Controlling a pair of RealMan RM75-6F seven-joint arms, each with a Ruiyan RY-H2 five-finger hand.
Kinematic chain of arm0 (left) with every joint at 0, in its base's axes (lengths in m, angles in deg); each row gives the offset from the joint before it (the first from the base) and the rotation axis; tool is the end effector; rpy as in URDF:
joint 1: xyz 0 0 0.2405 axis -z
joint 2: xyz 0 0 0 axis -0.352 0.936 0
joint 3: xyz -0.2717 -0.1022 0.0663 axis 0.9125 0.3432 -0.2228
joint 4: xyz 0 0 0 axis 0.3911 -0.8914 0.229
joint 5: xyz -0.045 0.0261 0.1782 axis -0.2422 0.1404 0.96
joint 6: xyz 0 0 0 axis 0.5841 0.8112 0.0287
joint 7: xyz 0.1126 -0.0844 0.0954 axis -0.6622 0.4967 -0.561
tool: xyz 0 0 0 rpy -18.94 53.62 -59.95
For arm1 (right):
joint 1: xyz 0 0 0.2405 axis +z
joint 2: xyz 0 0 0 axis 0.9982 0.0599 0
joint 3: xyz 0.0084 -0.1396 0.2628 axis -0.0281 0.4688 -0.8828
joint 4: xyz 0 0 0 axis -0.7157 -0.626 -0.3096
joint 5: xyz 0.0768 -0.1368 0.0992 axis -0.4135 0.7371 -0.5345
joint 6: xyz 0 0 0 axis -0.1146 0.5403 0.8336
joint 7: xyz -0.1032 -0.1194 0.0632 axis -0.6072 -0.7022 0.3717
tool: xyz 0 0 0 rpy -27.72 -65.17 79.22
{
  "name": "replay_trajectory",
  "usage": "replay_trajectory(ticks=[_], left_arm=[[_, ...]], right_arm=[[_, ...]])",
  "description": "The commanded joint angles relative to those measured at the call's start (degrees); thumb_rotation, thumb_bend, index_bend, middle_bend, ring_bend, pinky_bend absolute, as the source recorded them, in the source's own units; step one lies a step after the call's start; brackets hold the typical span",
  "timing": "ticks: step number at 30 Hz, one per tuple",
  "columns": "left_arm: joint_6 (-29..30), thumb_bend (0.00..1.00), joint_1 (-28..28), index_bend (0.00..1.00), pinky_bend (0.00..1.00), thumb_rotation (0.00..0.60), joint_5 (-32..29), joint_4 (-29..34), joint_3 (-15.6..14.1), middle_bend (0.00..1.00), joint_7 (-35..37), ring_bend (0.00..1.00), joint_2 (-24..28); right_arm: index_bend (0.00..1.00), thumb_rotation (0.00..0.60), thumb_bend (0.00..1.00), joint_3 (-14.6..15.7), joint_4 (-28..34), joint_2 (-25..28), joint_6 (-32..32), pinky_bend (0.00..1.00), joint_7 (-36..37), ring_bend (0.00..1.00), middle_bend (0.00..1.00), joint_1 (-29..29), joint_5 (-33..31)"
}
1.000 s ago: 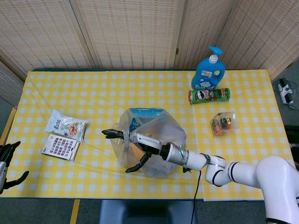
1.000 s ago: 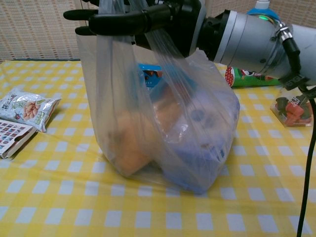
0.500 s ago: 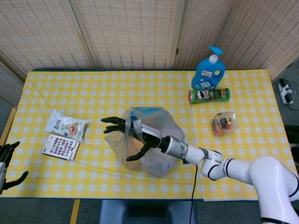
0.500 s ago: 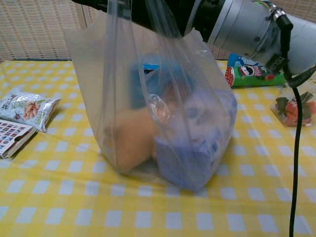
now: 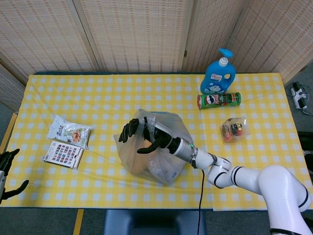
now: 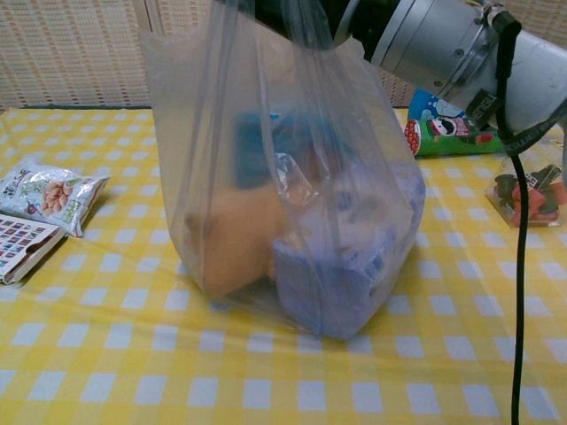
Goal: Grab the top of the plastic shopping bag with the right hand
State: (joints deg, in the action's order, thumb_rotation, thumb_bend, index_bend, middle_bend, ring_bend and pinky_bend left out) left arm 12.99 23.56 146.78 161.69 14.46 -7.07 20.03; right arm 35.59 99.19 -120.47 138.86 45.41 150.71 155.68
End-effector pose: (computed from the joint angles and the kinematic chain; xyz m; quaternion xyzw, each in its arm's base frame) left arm -0.3451 0.1901 0.2338 -0.5789 -0.4243 -0.3872 0.5787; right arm 0.0062 -0.4098 0.0296 -0.3604 0.6713 -0.5201 0.3860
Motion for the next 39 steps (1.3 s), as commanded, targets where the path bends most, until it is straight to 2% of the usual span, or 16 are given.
replay_trajectory(ticks=[1, 6, 9, 12, 14, 19, 26, 31, 36, 39], left_arm=[[0.1, 0.30, -0.1, 0.00, 0.01, 0.600, 0.0, 0.0, 0.0, 0.16, 0.1, 0.11, 0.1], [0.2, 0.30, -0.1, 0.00, 0.01, 0.600, 0.2, -0.1, 0.0, 0.16, 0.5, 0.11, 0.2], [0.3, 0.30, -0.2, 0.00, 0.01, 0.600, 0.4, 0.0, 0.0, 0.16, 0.6, 0.11, 0.3], [0.4, 0.30, -0.2, 0.00, 0.01, 0.600, 0.6, 0.0, -0.1, 0.16, 0.6, 0.11, 0.3], [0.4, 0.30, -0.2, 0.00, 0.01, 0.600, 0.7, 0.1, -0.2, 0.16, 0.6, 0.11, 0.3], [0.4, 0.30, -0.2, 0.00, 0.01, 0.600, 0.9, 0.2, -0.3, 0.16, 0.3, 0.11, 0.3], [0.4, 0.30, -0.3, 0.00, 0.01, 0.600, 1.3, 0.3, -0.4, 0.16, 0.1, 0.11, 0.2], [0.2, 0.30, -0.1, 0.00, 0.01, 0.600, 1.4, 0.3, -0.5, 0.16, -0.1, 0.11, 0.2], [-0.1, 0.30, 0.1, 0.00, 0.01, 0.600, 1.5, 0.3, -0.6, 0.16, -0.4, 0.11, 0.0], [-0.5, 0.30, 0.2, 0.00, 0.01, 0.600, 1.5, 0.5, -0.7, 0.16, -0.9, 0.11, -0.2]], right_arm=[[0.54, 0.600, 0.20, -1.4, -0.4, -1.2, -1.6, 0.42, 6.9, 0.50, 0.55, -0.6, -3.3], [0.61, 0.600, 0.21, -3.6, 1.9, -1.1, -3.6, 0.52, 9.9, 0.58, 0.60, -1.5, -6.8], [0.68, 0.600, 0.30, -4.7, 3.6, -0.2, -4.7, 0.60, 10.8, 0.65, 0.66, -2.0, -7.7], [0.72, 0.600, 0.32, -5.2, 4.6, 0.4, -5.2, 0.62, 11.1, 0.68, 0.69, -2.3, -7.7], [0.78, 0.600, 0.34, -5.5, 5.7, 1.0, -5.7, 0.67, 12.0, 0.74, 0.74, -2.5, -7.7], [0.83, 0.600, 0.42, -7.0, 9.0, 2.3, -7.4, 0.84, 10.7, 0.90, 0.81, -3.5, -9.8], [0.83, 0.600, 0.46, -9.6, 16.1, 5.1, -12.2, 0.93, 6.2, 0.98, 0.86, -5.0, -14.6], [0.83, 0.600, 0.46, -12.0, 23.4, 8.5, -15.1, 0.94, 0.4, 0.99, 0.86, -5.8, -17.2], [0.83, 0.600, 0.46, -15.2, 32.9, 15.1, -15.2, 0.94, -3.5, 0.99, 0.86, -6.9, -15.0], [0.83, 0.600, 0.46, -18.3, 38.5, 20.3, -15.1, 0.94, -4.5, 0.99, 0.86, -7.6, -14.4]])
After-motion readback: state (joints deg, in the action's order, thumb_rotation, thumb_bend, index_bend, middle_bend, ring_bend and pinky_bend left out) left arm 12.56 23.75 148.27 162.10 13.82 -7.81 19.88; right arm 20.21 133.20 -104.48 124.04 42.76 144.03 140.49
